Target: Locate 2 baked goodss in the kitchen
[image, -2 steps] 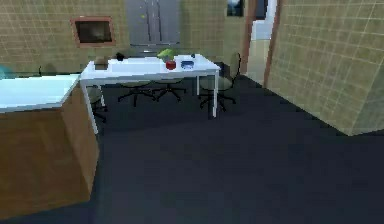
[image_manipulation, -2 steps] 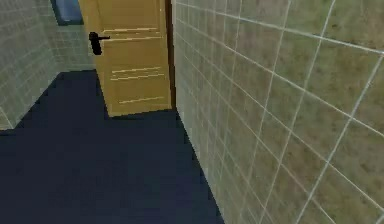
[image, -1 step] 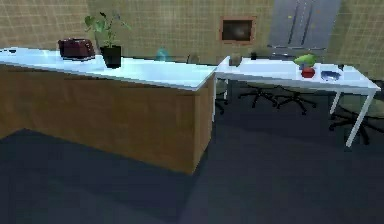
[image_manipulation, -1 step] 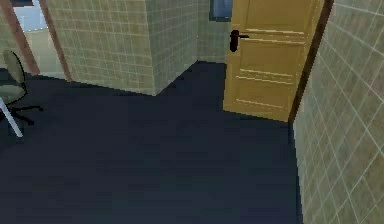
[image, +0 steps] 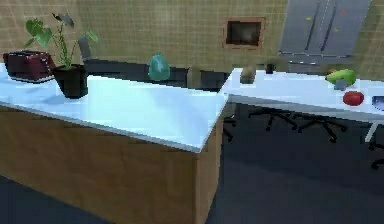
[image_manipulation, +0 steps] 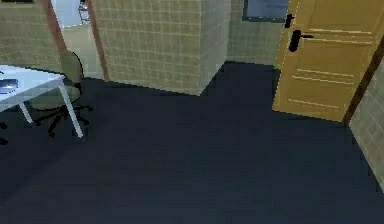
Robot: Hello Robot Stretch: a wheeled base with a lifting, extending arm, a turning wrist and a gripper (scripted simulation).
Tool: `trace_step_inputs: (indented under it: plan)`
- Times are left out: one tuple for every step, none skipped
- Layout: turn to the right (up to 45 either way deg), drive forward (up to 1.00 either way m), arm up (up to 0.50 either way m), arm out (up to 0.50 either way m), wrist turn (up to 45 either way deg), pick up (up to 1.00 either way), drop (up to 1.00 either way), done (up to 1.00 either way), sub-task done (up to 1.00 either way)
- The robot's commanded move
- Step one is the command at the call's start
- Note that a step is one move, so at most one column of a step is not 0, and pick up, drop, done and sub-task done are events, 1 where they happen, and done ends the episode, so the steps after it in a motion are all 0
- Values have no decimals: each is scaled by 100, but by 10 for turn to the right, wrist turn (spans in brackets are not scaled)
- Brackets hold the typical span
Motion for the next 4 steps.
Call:
trace_step_inputs:
  plan:
    - [-450,0,0,0,0,0,0,0,0]
    - [-270,0,0,0,0,0,0,0,0]
    - [0,100,0,0,0,0,0,0,0]
    - [-30,0,0,0,0,0,0,0,0]
